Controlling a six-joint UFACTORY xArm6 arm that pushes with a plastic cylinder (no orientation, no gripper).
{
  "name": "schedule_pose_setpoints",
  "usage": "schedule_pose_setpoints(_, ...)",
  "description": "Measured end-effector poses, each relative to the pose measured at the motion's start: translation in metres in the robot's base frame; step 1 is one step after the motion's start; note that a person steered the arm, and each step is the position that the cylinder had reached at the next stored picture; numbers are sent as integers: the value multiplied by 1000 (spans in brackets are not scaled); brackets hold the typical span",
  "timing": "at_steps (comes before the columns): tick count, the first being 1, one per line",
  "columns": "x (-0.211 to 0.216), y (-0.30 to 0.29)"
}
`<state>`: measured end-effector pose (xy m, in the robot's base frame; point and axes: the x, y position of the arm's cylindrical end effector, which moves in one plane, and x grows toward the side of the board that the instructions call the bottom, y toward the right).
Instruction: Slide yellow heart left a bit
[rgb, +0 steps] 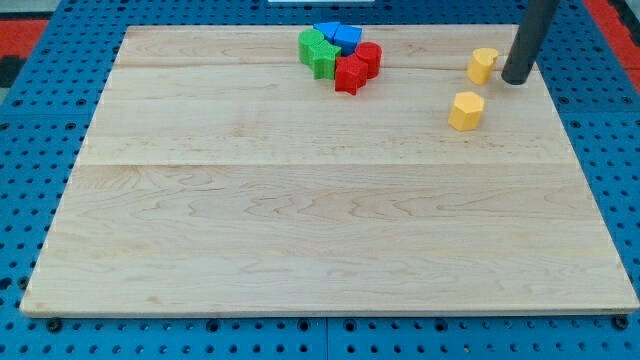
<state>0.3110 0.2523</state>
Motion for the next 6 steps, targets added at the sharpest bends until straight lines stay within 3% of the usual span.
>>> schedule_pose_setpoints(3,2,-50)
schedule_pose_setpoints(6,-6,-7)
